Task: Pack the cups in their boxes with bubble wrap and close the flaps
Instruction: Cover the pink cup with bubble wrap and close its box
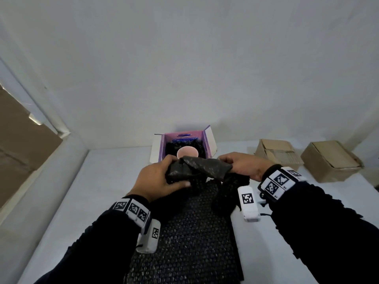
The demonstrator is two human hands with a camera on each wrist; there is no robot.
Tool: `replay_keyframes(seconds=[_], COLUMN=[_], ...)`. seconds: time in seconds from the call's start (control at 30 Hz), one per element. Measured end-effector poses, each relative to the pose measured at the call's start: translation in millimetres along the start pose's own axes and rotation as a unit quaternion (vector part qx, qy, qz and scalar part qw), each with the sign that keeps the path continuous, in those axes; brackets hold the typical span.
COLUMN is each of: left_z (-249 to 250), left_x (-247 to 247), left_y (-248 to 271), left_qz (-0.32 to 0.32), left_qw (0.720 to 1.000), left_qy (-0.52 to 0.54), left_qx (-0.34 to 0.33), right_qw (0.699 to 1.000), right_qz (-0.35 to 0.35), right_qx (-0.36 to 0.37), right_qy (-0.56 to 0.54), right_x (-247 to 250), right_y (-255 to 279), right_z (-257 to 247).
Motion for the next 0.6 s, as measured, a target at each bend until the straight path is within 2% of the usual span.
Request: replay_keyframes(seconds=[0.07, 0.1, 0.17, 0.23, 0.3, 0.4, 0.47, 0.57, 0.6], left_z=[-3.7, -4.4, -3.3, -7.7, -11.1, -7.3, -5.6, -9.1, -14.5], left_x=[-2.5, -4.0, -5.7, -6.7, -11.1, -9.5, -3.6, 4.2, 8.4], left_y=[-3.6, -5.2, -6.5, -8.4, -7.0, -5.8, -5.6, -8.3, -9.2], left_qz=[-0.046, -0.069, -0.096, -0.099, -0.111, -0.098, -0.058, 0.000, 0.009], left_qw=[0.997, 0.996, 0.994, 0.976, 0.950, 0.919, 0.880, 0.771, 0.768], left_qy=[-0.067, -0.059, 0.048, 0.188, 0.260, 0.338, 0.424, 0.593, 0.598], left_qx=[-0.003, -0.011, -0.012, 0.057, 0.133, 0.175, 0.207, 0.231, 0.231], right_qw=[0.998, 0.995, 0.978, 0.957, 0.942, 0.909, 0.875, 0.867, 0.869], right_qz=[0.000, 0.001, 0.030, 0.090, 0.153, 0.206, 0.256, 0.330, 0.347], right_qx=[0.024, 0.028, 0.022, 0.020, 0.033, 0.012, -0.015, -0.010, -0.005], right_qy=[0.051, 0.093, 0.204, 0.276, 0.297, 0.363, 0.410, 0.373, 0.354], right_x=[6.9, 10.1, 19.8, 31.6, 40.0, 48.8, 59.4, 72.7, 76.1], right_y=[2.4, 3.6, 2.5, -1.5, -3.9, -5.1, -2.5, 1.5, 1.1], right_z=[-6.5, -9.0, -11.9, -14.1, -18.9, -18.9, -15.0, -11.5, -11.6])
Point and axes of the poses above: each hand's wrist, its own y-axis away from the middle knuckle, its own x-axis out of the back of the hand, z = x × y, the point moved 9 cm from there along -y, towards the middle knuckle, and after that the axes turned 11 degrees about y, right-handed, at the moved point
